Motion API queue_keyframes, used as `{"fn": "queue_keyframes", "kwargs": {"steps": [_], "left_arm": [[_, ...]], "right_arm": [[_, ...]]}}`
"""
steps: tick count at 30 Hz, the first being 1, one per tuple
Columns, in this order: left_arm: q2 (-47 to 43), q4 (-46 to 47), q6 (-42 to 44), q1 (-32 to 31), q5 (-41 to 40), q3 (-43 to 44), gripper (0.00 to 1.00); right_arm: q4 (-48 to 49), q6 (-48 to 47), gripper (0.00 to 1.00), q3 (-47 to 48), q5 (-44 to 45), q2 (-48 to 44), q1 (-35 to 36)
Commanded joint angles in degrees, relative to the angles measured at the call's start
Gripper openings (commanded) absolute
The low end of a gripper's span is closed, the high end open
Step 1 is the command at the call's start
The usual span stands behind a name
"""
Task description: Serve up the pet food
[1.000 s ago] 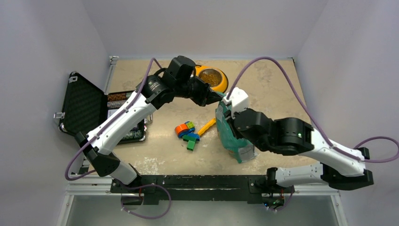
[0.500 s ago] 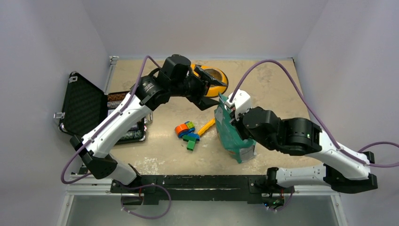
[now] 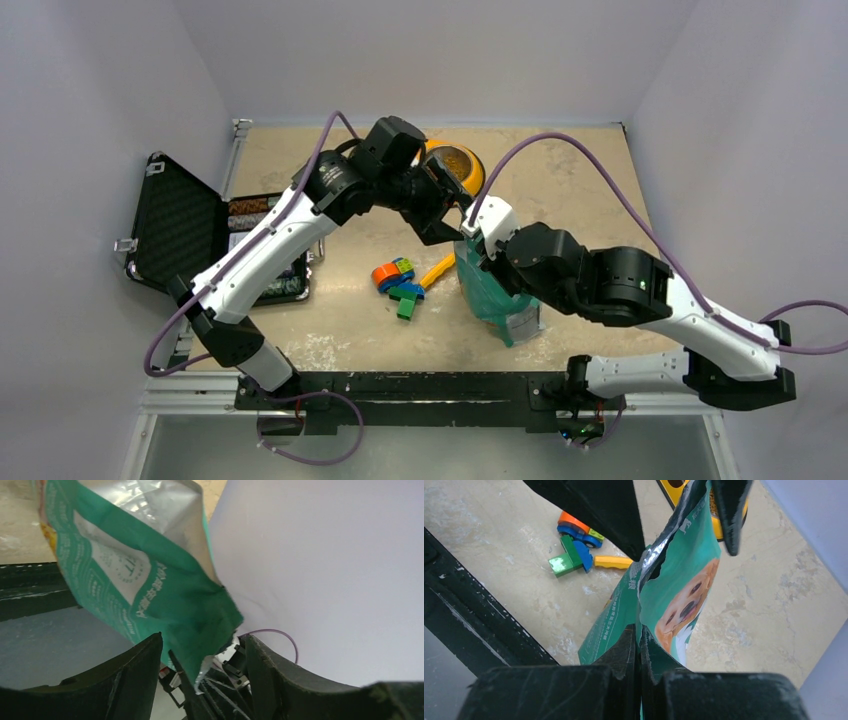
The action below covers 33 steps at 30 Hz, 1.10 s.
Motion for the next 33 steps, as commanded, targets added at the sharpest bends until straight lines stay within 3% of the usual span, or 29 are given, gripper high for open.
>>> {"fn": "queue_keyframes", "kwargs": {"steps": [1,7,11,15,19,24,29,31,33], "left_arm": [[-0.24,-4.45,5.29,-0.40,0.82,1.58,0.64],[2.81,0.55,8.20,-0.38,-0.69,2.13,0.50],[2.62,6.19,10.37,0.24,-2.58,2.73,0.01],[0.55,5.42,6.91,1.29,-6.83,3.81,0.00],[-0.80,7.36,-1.88,1.25,-3.32,0.21,0.00],[-1.19,5.83,-4.97,1.24,-2.16,1.03,0.00],[-3.04,6.28,-5.76,1.30,-2.71,0.66,0.00],[-3.45,7.06,-6.52,1.30,-2.29,0.20,0.00],[-4.03,7.87,-6.36,1.44,-3.49,-0.54,0.00]], "right_arm": [[3.35,-3.20,0.00,2.96,0.34,0.75,-0.77],[2.25,-2.07,0.00,3.84,-1.34,1.98,-0.77],[0.34,-0.78,0.00,2.96,-1.28,1.15,-0.77],[-2.02,1.54,0.03,0.25,-1.65,-1.90,-0.77],[-2.37,3.08,0.34,1.48,-2.50,0.21,-0.77],[-0.16,2.47,0.53,4.66,0.62,4.30,-0.94],[-1.21,3.05,0.50,5.37,1.00,5.35,-3.07],[-2.90,3.43,0.38,4.58,0.56,5.30,-3.23],[-5.82,5.00,0.18,4.05,0.75,5.09,-3.24]]}}
